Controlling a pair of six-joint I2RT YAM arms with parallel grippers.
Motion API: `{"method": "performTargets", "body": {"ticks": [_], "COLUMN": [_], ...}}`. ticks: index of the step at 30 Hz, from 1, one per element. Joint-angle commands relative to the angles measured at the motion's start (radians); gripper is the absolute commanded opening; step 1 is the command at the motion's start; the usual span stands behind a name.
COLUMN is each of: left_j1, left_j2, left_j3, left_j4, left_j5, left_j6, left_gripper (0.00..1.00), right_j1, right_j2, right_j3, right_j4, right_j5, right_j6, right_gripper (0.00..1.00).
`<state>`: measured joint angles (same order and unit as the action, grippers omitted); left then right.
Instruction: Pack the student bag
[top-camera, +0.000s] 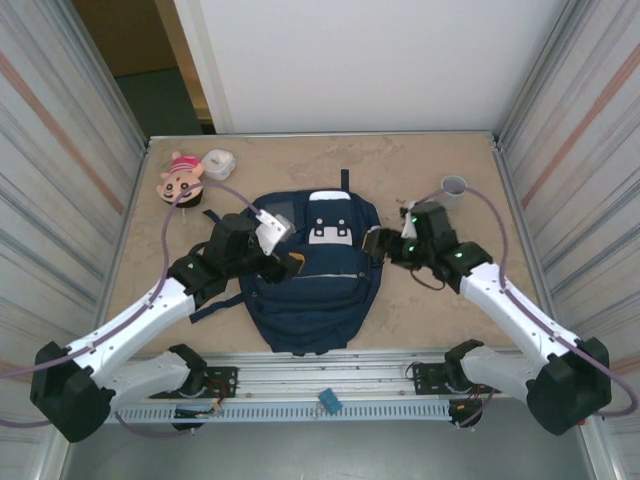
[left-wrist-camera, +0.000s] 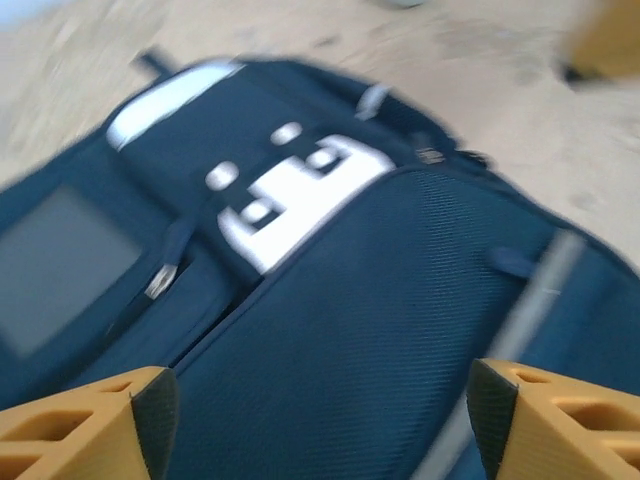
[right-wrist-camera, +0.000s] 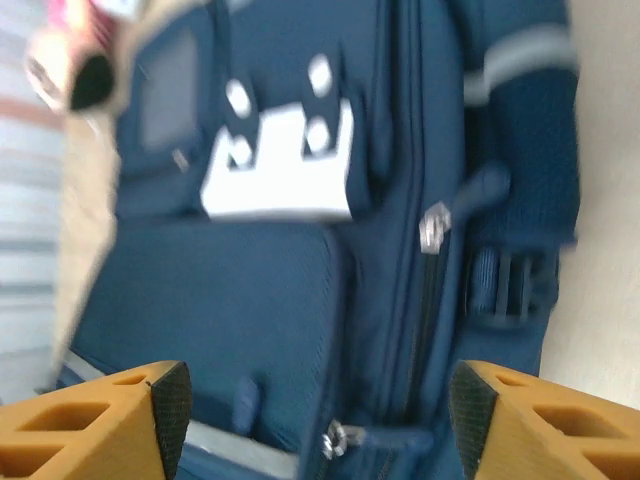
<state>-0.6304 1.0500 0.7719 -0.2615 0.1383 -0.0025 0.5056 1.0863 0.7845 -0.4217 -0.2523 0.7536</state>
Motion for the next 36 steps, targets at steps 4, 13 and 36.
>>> {"method": "performTargets", "body": {"ticks": [4,13,36], "left_j1": [0.038,0.034,0.004], "left_j2": [0.036,0.264,0.326], "left_j3": [-0.119,-0.249,0.119], "left_j4": [-0.051,0.198,0.186], "left_j5": [-0.163,-0.189,-0.107], "left_j6": [-0.409,-0.473,-0.187], "left_gripper": [0.74,0.58,0.76], "right_j1": [0.106,0.062,-0.102], "right_j2": [0.105,0.371,0.1], "right_j3": [-0.084,-0.136,0.073], "right_j4": [0.034,0.211,0.024], "right_j5": [0.095,0.138,0.023], "right_j6": [0.124,0.094,-0.135], "right_gripper": [0.69,0.54,0.67]}}
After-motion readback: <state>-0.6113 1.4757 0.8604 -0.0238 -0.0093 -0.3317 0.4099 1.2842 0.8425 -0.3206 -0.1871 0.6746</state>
